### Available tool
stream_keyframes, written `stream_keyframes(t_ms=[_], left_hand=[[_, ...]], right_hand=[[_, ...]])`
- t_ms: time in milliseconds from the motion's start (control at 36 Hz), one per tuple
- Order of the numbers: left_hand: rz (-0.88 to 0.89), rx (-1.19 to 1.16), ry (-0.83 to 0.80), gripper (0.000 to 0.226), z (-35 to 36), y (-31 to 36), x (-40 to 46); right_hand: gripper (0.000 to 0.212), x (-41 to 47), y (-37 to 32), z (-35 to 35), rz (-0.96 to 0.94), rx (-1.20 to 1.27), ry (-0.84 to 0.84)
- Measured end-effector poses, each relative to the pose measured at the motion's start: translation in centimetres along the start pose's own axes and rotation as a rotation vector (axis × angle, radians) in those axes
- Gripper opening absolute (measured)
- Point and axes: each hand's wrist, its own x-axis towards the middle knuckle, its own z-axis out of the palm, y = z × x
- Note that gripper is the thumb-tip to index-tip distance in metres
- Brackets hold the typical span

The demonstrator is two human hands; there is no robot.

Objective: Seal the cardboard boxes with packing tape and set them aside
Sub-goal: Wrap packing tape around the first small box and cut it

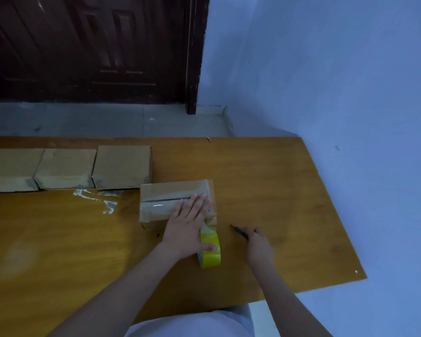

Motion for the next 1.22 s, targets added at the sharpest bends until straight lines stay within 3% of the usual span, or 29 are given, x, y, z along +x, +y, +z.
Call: stream_keyframes(t_ms=[111,194,278,389,528,639,722,833,917,1000,1222], left_hand=[[-0.003,0.0,0.018,0.117,0.1,0.0,-0.1],[0.003,-0.007,-0.003,0.118,-0.1,-0.1,-0.1],[0.01,-0.029,-0.029,0.12,-0.4,-0.1,-0.1],[0.014,-0.059,-0.055,0.115,0.2,-0.5,-0.1],[0.012,-0.167,0.006,0.103,-0.4,-0.3,0.0],[-0.071,-0.297,0.155,0.07,-0.7,-0.3,0.4],[-0.089,-0.211,0.181,0.054,0.2,0.1,0.6],[-0.087,-0.16,0.265,0.052,0.5,0.2,1.0],[-0.09,-0.146,0.308,0.05,0.5,-0.3,1.7],[-0.042,-0.071,0.378,0.045,1.5,-1.1,1.9],[0.062,0.011,0.43,0.043,2.0,-1.9,1.2]], right_hand=[[0.036,0.3,-0.5,0.8,0.098,0.012,-0.04],[0.039,0.0,-2.3,0.7,-0.06,0.274,0.054],[0.025,-0.8,-4.9,-0.5,-0.168,0.743,-0.175],[0.008,-1.1,-6.0,-0.5,-0.165,0.963,-0.331],[0.009,-1.0,-5.5,-0.4,-0.09,1.055,-0.355],[0.015,-1.3,-5.5,0.3,-0.022,1.153,-0.304],[0.01,-1.6,-5.8,0.3,0.002,1.201,-0.277],[0.006,-2.0,-5.4,0.2,0.006,1.201,-0.294],[0.015,-2.7,-4.4,0.3,-0.021,1.155,-0.322],[0.024,-2.9,-3.1,0.3,0.018,1.174,-0.238],[0.004,-1.2,-1.2,-0.4,0.154,1.126,-0.086]])
